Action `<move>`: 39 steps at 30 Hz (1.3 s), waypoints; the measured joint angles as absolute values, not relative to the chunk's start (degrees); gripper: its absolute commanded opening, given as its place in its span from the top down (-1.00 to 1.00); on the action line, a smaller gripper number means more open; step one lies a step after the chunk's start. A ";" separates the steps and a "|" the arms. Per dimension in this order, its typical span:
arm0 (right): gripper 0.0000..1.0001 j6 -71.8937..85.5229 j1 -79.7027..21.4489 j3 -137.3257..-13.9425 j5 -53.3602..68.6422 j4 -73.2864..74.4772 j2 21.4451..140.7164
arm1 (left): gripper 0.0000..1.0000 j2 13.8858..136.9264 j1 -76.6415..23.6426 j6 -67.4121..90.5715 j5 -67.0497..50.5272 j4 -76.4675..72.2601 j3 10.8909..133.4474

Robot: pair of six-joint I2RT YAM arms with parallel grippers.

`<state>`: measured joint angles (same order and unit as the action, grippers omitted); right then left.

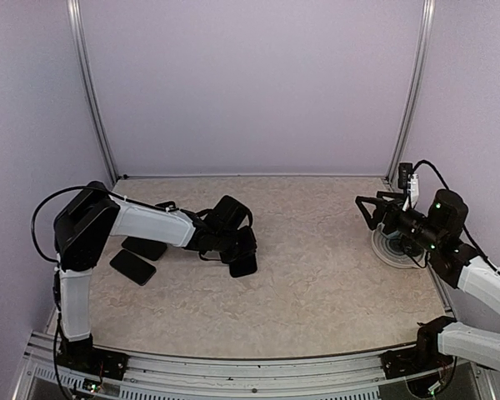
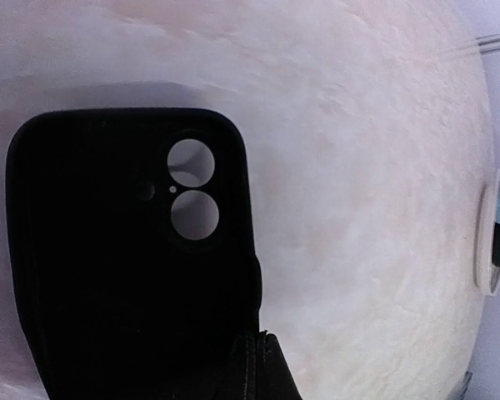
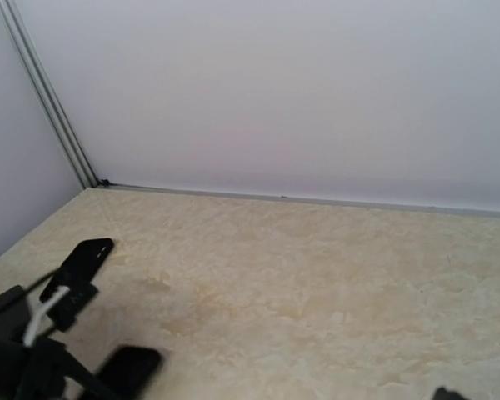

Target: Put the phone into the phone case

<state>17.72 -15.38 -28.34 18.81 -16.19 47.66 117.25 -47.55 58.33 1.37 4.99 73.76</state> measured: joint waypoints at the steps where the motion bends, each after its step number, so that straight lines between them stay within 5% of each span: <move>1: -0.88 17.74 -15.38 -28.23 18.81 -15.84 47.03 | 1.00 118.15 -48.49 59.68 0.91 4.86 75.33; 10: -0.89 17.67 -15.38 -28.08 17.72 -11.79 40.36 | 1.00 129.67 -54.92 66.08 -1.15 5.96 89.71; 11: -0.89 17.67 -15.38 -28.03 17.63 -11.55 39.97 | 0.91 130.19 -55.09 66.35 -1.23 5.87 89.82; 15: -0.89 17.69 -15.38 -27.55 17.32 -10.96 39.46 | 0.04 130.30 -55.05 66.89 -1.78 5.93 90.56; 20: -0.89 17.96 -15.38 -27.44 17.54 -10.52 40.01 | -0.13 129.95 -55.24 66.46 -2.09 4.43 91.00; 27: -0.89 19.18 -16.05 -27.55 19.70 -11.38 43.62 | -0.66 121.58 -54.72 54.48 6.46 6.28 86.26; 31: -0.89 19.42 -18.20 -28.40 21.10 -13.58 48.14 | -0.70 106.50 -47.66 51.35 12.01 6.28 76.60; 36: -0.89 18.98 -20.25 -29.21 22.11 -14.98 52.36 | -0.66 89.41 -24.49 53.06 20.21 5.67 62.17; 39: -0.89 18.65 -20.64 -29.52 22.35 -15.51 53.49 | -0.80 86.61 -17.72 53.84 24.58 6.83 57.34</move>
<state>18.65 -20.64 -29.52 22.35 -15.51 53.49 86.61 -17.72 53.84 24.58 6.83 57.34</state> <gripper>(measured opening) 0.946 0.845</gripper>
